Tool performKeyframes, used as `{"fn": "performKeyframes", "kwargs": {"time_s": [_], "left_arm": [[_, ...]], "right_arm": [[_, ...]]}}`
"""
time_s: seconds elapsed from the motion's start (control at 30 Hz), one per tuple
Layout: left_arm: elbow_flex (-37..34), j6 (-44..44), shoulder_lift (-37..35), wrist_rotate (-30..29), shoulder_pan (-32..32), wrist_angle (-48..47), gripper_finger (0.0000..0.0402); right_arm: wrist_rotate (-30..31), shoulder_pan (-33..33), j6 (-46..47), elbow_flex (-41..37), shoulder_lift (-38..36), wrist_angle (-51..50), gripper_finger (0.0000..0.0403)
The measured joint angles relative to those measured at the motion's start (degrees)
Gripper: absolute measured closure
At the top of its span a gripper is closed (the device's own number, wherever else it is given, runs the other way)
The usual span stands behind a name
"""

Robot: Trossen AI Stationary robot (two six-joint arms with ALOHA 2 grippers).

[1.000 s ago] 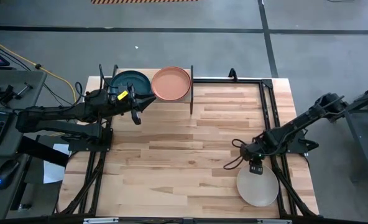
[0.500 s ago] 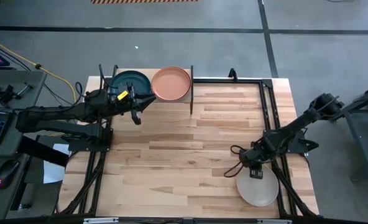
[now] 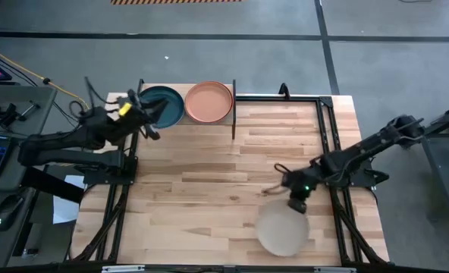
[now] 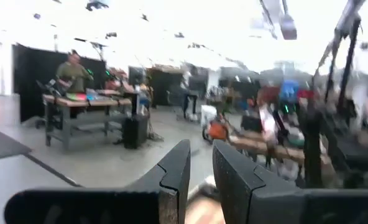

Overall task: Place and stack plates onto a shelf
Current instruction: Stack the white plate on top of the dark blue plate on the shelf

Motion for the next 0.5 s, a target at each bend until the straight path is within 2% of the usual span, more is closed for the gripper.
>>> {"fn": "performKeyframes", "kwargs": {"time_s": [0.17,0.27,0.5], "left_arm": [[0.0,-6.9,-3.5,-2.8,0.0,5.0,0.0341],[0.0,-5.9,-4.2,-2.5,0.0,9.6,0.0341],[0.2,-3.0,-4.0,0.4,0.0,14.9,0.0341]], "right_arm": [[4.6,-10.9,-4.9,8.8,1.9,2.5,0.0402],[7.5,-18.0,-9.5,16.6,5.6,5.7,0.0403],[14.0,-31.0,-15.8,41.4,21.5,7.9,0.0403]]}}
